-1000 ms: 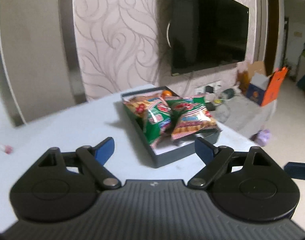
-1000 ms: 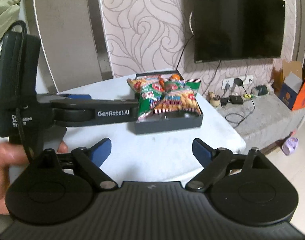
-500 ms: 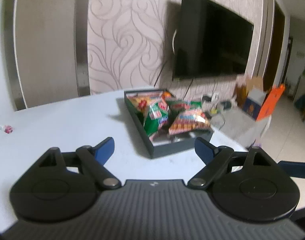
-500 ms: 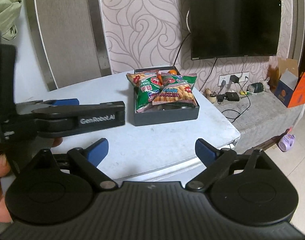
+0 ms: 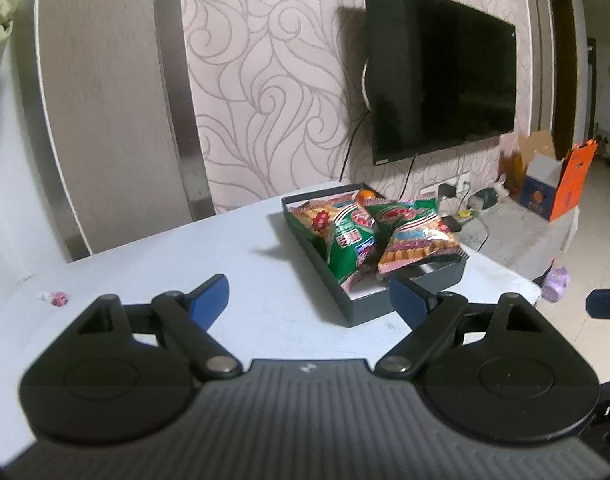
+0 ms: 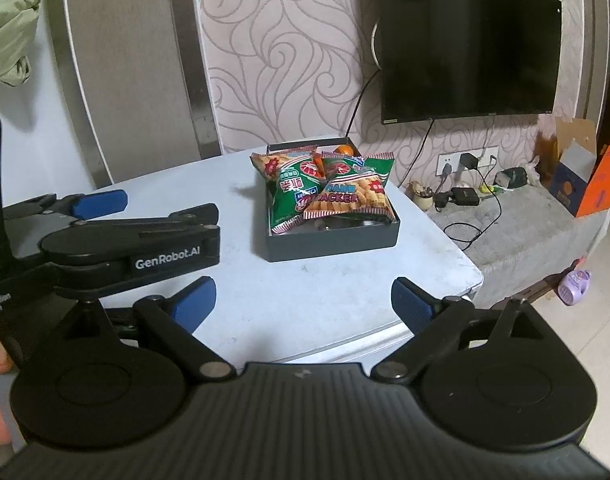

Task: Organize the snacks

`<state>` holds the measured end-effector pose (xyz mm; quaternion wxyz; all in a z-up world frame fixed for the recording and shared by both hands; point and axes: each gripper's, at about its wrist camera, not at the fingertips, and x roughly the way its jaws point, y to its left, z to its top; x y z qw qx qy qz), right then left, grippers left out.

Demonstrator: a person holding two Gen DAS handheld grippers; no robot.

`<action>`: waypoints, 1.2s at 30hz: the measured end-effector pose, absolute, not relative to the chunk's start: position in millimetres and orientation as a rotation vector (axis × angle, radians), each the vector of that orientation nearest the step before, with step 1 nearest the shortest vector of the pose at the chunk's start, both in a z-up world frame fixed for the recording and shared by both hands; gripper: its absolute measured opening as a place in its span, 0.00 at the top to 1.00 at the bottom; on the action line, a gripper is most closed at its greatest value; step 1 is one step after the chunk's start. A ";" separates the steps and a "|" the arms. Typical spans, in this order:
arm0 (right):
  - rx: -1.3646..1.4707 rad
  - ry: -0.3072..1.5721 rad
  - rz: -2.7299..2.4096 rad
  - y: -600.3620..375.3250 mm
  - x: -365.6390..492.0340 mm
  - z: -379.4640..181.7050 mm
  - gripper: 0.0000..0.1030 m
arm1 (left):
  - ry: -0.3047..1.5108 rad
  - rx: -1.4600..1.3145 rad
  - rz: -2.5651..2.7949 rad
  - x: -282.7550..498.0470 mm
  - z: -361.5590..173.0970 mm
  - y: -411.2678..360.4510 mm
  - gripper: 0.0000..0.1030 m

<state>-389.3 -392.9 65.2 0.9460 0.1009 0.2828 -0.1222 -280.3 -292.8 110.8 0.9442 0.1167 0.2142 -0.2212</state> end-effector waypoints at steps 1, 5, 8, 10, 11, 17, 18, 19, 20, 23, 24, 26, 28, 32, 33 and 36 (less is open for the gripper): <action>0.206 0.579 -0.249 -393.6 -388.5 64.8 0.06 | 0.439 0.249 -0.443 -279.6 110.5 -294.4 0.14; 0.210 0.579 -0.247 -395.9 -386.6 63.3 0.06 | 0.492 0.217 -0.452 -271.8 110.6 -293.5 0.14; 0.215 0.574 -0.248 -397.5 -387.3 63.7 0.06 | 0.483 0.212 -0.438 -271.5 110.9 -293.7 0.14; 0.220 0.574 -0.251 -399.6 -387.2 63.2 0.05 | 0.477 0.218 -0.415 -270.8 111.5 -296.7 0.14; 0.223 0.575 -0.252 -400.9 -387.0 62.8 0.05 | 0.475 0.219 -0.409 -270.3 112.2 -297.7 0.14; 0.224 0.577 -0.255 -404.5 -386.9 62.3 0.05 | 0.469 0.218 -0.408 -265.7 115.5 -302.3 0.14; 0.227 0.577 -0.255 -405.2 -386.5 62.3 0.05 | 0.468 0.215 -0.407 -265.0 115.8 -302.5 0.14; 0.230 0.578 -0.256 -406.1 -386.4 62.1 0.05 | 0.471 0.210 -0.408 -263.8 116.0 -302.3 0.14; 0.232 0.579 -0.256 -407.0 -386.1 61.7 0.05 | 0.476 0.206 -0.408 -262.3 116.0 -302.4 0.14; 0.234 0.579 -0.257 -408.8 -385.9 61.2 0.05 | 0.478 0.207 -0.410 -260.9 115.4 -303.3 0.14; 0.234 0.578 -0.257 -408.8 -385.8 61.1 0.05 | 0.478 0.207 -0.409 -260.8 115.7 -303.3 0.14; 0.236 0.579 -0.256 -408.8 -385.6 60.8 0.05 | 0.477 0.207 -0.413 -260.6 115.6 -304.0 0.14; 0.237 0.581 -0.253 -409.1 -384.6 60.2 0.05 | 0.481 0.210 -0.422 -260.1 114.9 -305.4 0.14; 0.240 0.585 -0.243 -411.6 -383.2 59.3 0.04 | 0.482 0.210 -0.419 -259.5 114.2 -307.6 0.14; 0.241 0.585 -0.242 -412.4 -383.1 59.2 0.04 | 0.482 0.210 -0.417 -260.3 114.1 -307.4 0.14; 0.245 0.582 -0.237 -414.0 -382.4 59.2 0.04 | 0.481 0.209 -0.418 -259.5 114.0 -307.9 0.14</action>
